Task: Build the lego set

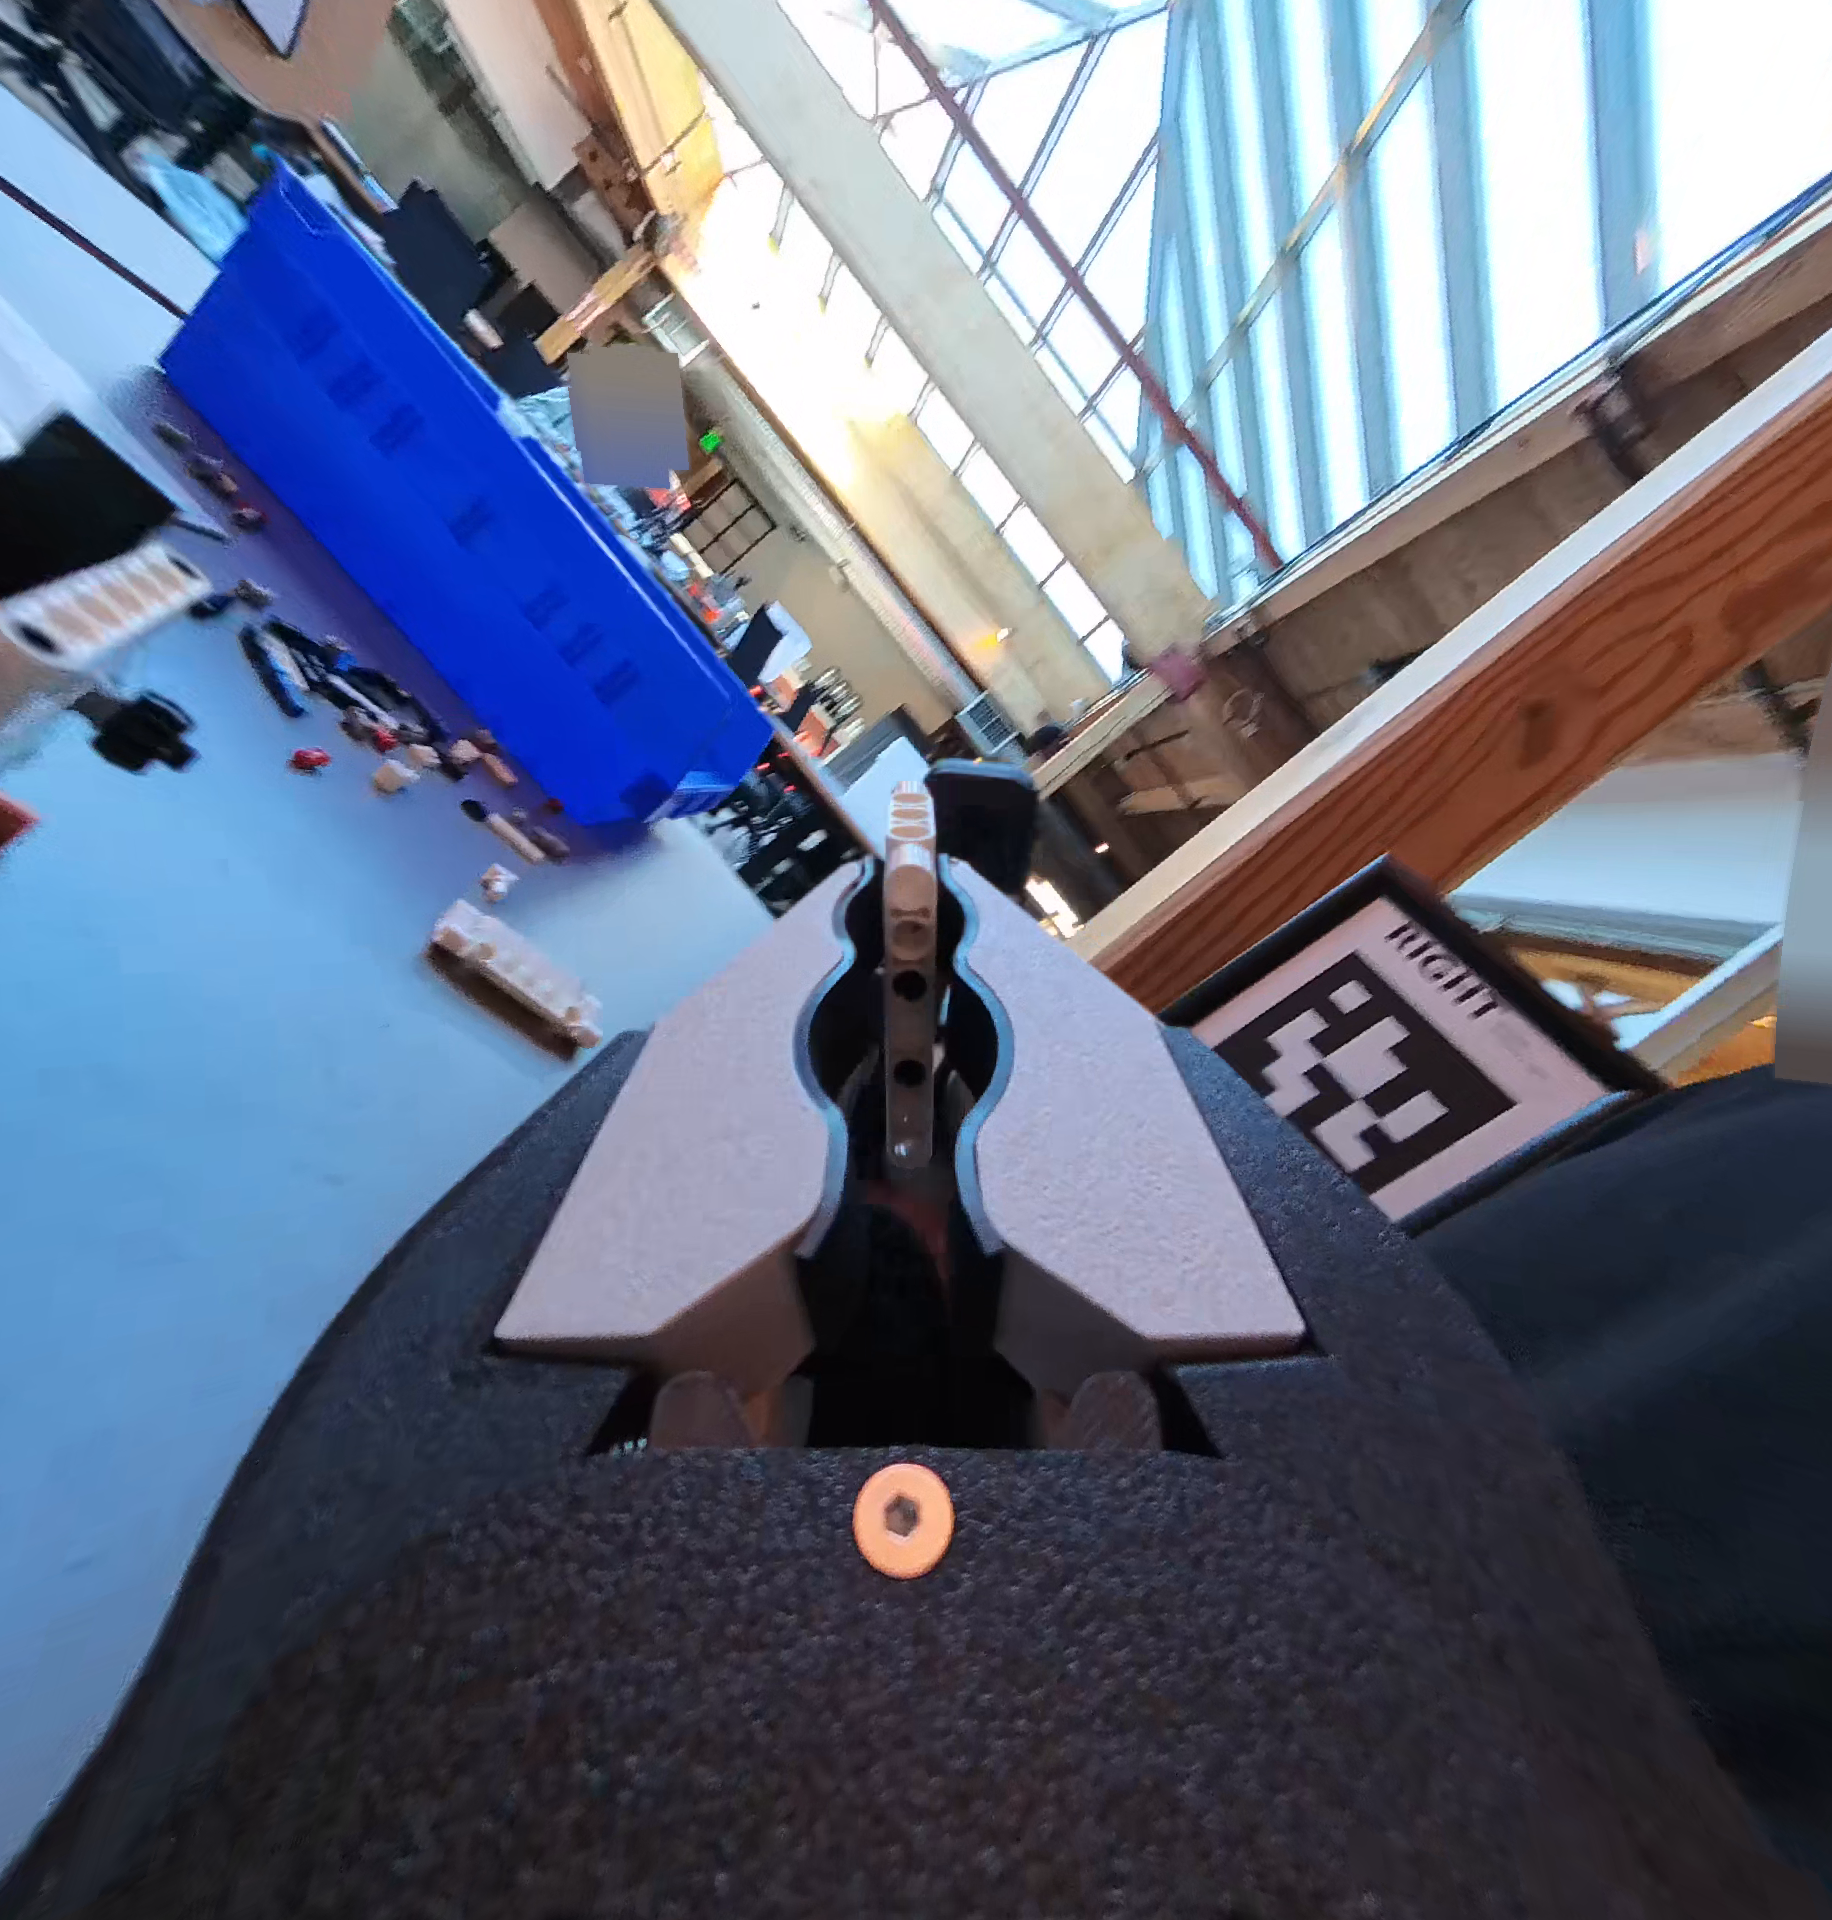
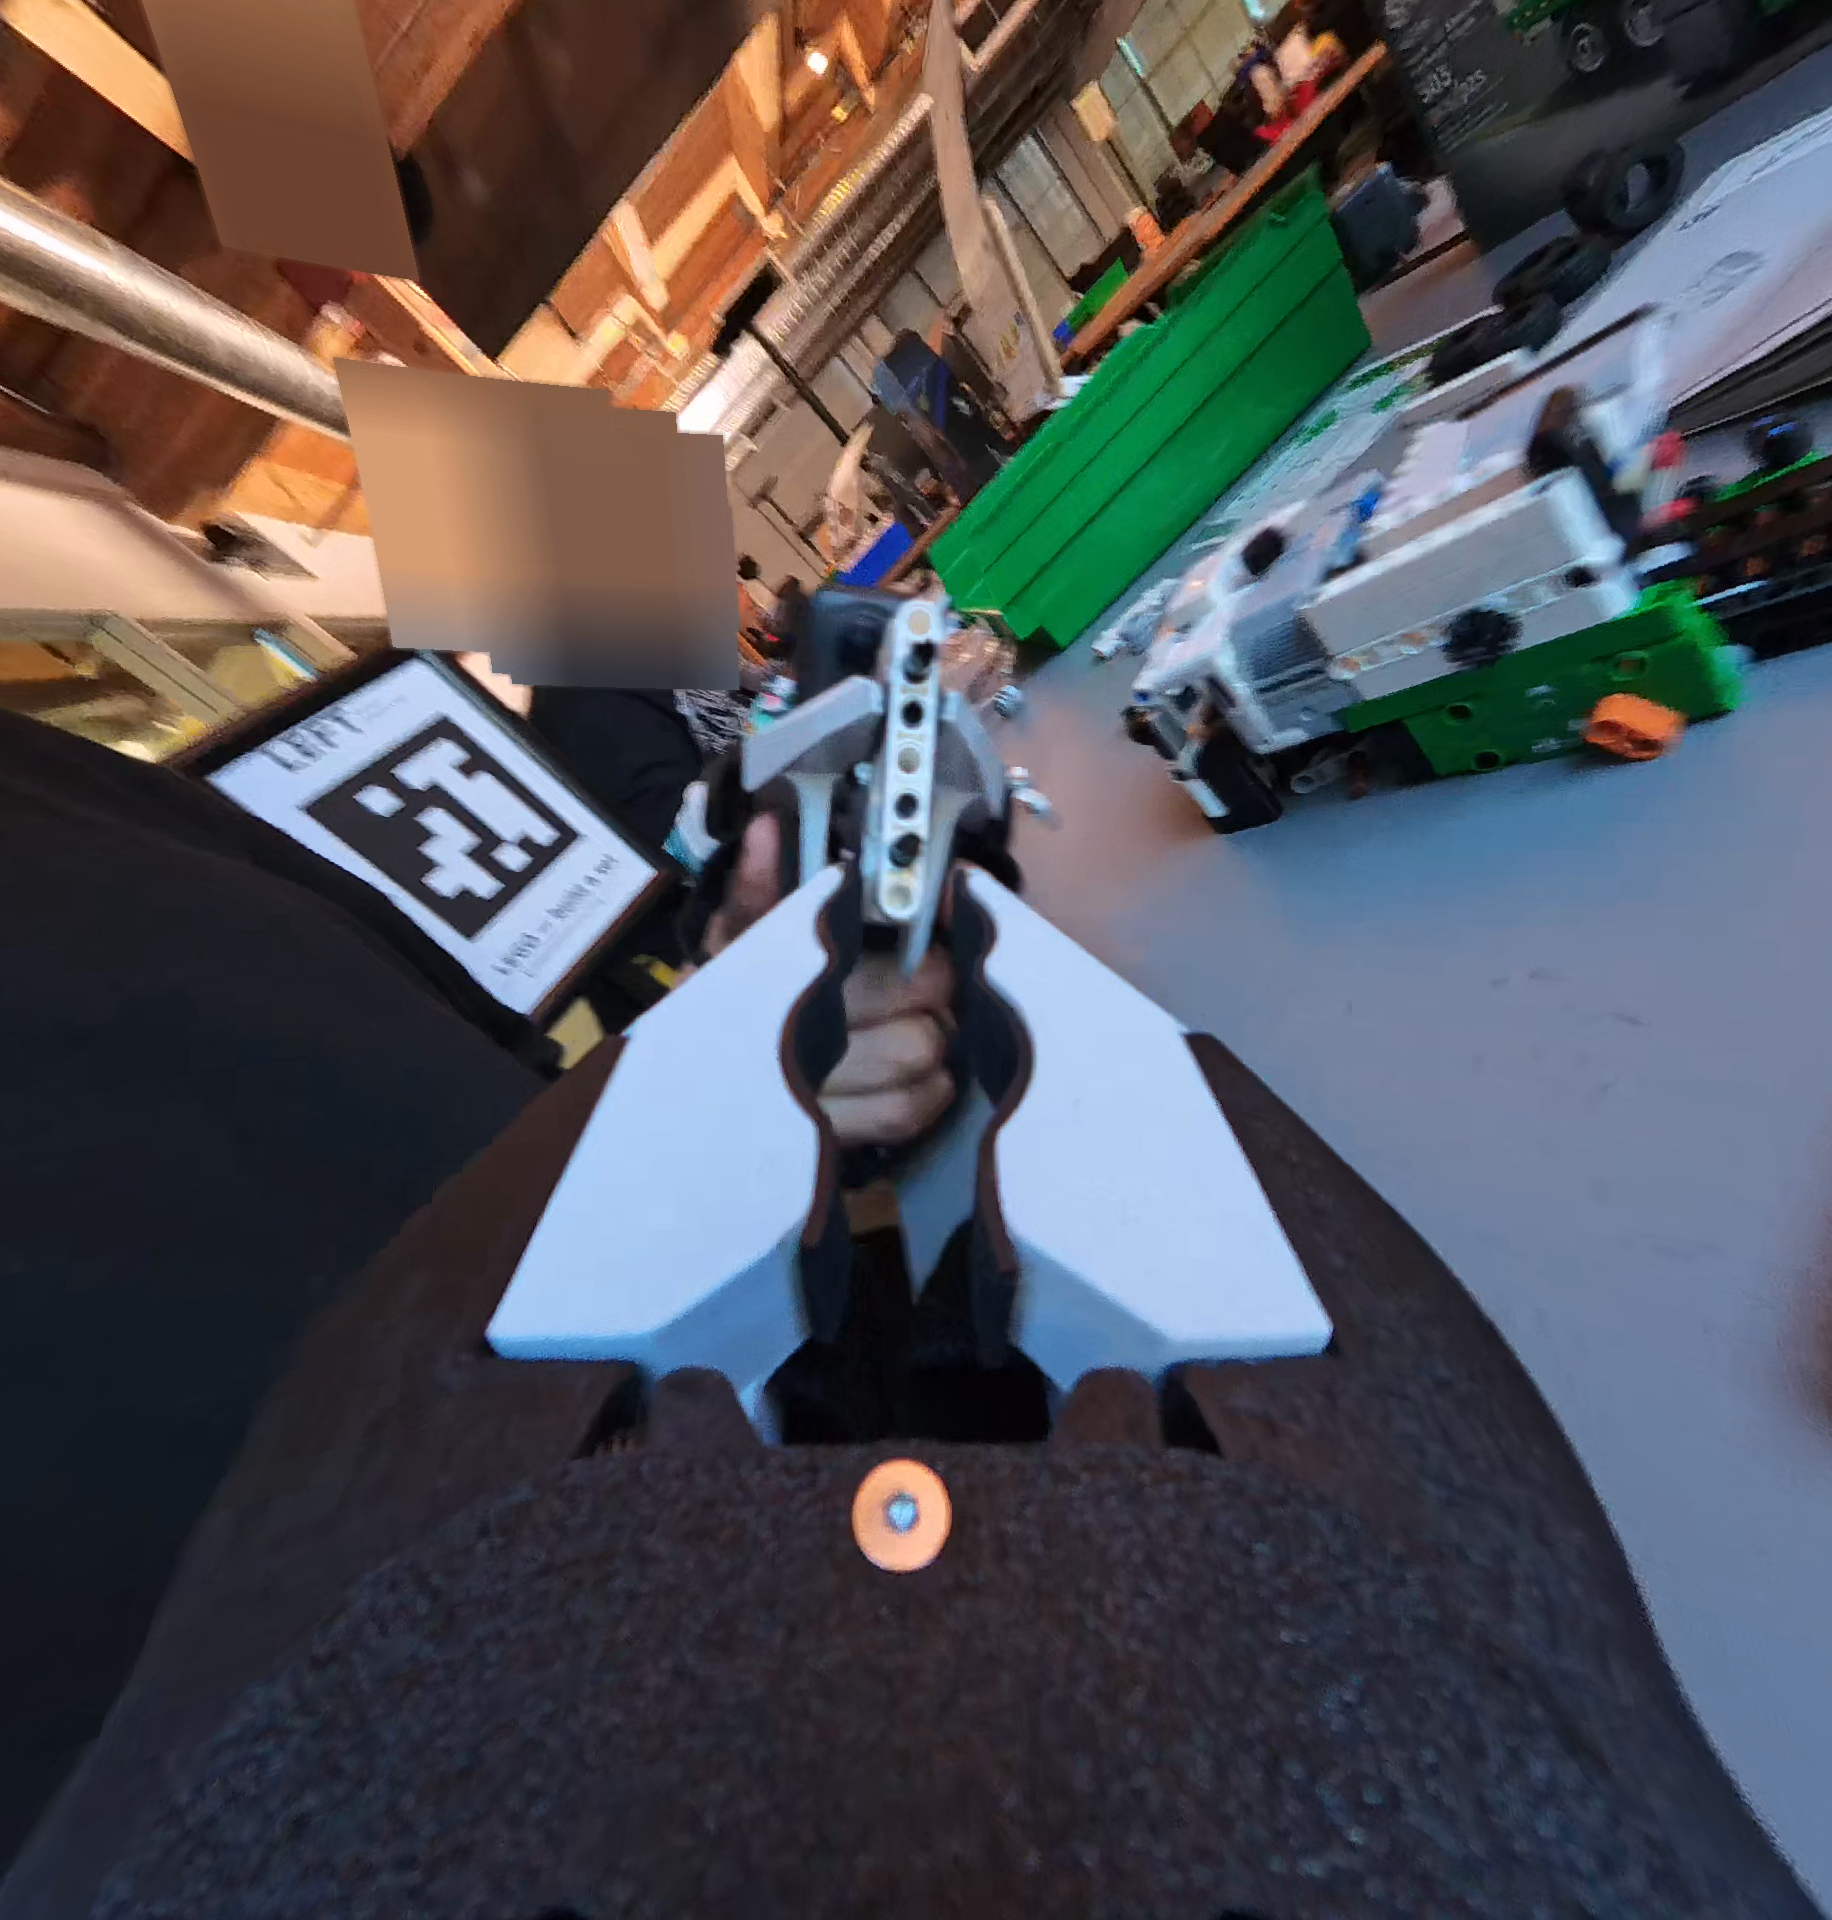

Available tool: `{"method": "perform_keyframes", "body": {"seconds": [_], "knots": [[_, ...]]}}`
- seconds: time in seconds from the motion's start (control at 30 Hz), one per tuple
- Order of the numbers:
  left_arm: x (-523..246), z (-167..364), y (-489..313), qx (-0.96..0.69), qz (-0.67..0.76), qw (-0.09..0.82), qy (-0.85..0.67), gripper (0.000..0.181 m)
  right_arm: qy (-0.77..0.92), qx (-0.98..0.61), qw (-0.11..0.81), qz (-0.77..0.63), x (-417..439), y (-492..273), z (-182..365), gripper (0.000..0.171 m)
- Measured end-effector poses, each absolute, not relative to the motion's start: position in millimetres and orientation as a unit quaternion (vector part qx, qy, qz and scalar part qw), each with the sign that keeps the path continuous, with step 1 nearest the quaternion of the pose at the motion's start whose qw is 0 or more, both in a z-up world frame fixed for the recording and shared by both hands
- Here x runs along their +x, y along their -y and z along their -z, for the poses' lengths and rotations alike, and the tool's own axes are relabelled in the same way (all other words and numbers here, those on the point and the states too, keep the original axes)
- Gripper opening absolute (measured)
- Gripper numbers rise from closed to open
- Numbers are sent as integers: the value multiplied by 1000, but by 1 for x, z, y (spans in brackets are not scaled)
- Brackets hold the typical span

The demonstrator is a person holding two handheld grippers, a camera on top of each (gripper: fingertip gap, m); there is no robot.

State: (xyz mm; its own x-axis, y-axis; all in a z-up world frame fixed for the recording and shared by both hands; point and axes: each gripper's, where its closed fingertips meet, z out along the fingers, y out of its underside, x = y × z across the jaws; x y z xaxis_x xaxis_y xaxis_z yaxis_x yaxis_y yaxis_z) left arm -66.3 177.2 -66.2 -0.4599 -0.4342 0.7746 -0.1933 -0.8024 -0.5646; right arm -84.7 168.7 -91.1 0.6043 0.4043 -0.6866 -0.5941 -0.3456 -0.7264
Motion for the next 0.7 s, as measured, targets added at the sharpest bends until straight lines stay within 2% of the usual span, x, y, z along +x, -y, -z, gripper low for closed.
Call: {"method": "perform_keyframes", "body": {"seconds": [0.07, 0.17, 0.23, 0.37, 0.53, 0.7], "knots": [[-69, 66, -183, -520, 777, 96, -340, 6, -80, -731, 565, -373, -54, -164, 103, 27], [-71, 70, -193, -529, 746, 127, -385, 6, -105, -829, 519, -181, 16, -150, 141, 27], [-70, 76, -194, -536, 722, 132, -418, 6, -97, -876, 459, -114, 42, -143, 165, 26], [-65, 88, -192, -554, 693, 129, -442, 6, -81, -907, 398, -115, 51, -146, 186, 24], [-61, 91, -189, -551, 680, 153, -459, 6, -40, -922, 369, -108, 43, -154, 189, 24], [-56, 98, -188, -554, 657, 166, -483, 6, 32, -942, 334, -14, 37, -159, 192, 9]]}}
